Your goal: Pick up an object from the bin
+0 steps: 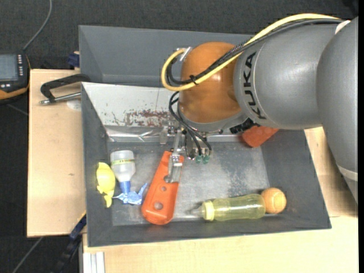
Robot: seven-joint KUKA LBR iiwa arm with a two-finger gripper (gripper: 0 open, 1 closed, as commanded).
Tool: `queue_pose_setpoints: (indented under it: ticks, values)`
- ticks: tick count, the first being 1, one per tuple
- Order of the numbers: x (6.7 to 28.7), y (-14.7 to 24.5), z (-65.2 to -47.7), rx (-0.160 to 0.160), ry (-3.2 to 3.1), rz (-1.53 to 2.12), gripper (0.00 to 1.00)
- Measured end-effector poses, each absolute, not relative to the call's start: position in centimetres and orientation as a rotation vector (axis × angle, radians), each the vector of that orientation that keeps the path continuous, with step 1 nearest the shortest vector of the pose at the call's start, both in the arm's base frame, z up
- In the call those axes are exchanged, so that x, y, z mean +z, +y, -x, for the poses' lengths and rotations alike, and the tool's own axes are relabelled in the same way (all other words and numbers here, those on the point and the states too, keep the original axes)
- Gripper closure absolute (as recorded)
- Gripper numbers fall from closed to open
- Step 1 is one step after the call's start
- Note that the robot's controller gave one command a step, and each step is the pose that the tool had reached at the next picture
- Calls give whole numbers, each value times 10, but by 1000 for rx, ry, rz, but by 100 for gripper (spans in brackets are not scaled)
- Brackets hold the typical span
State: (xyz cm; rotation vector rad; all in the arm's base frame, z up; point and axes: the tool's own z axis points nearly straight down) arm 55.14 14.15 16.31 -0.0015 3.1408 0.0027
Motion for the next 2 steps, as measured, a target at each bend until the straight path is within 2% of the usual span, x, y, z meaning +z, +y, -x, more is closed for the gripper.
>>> queue_pose_setpoints:
  ticks: [1, 2]
  values:
    - [144, 137, -554, 5, 3133, 127, 0]
    - [87, 86, -540, 5, 3113, 386, 0]
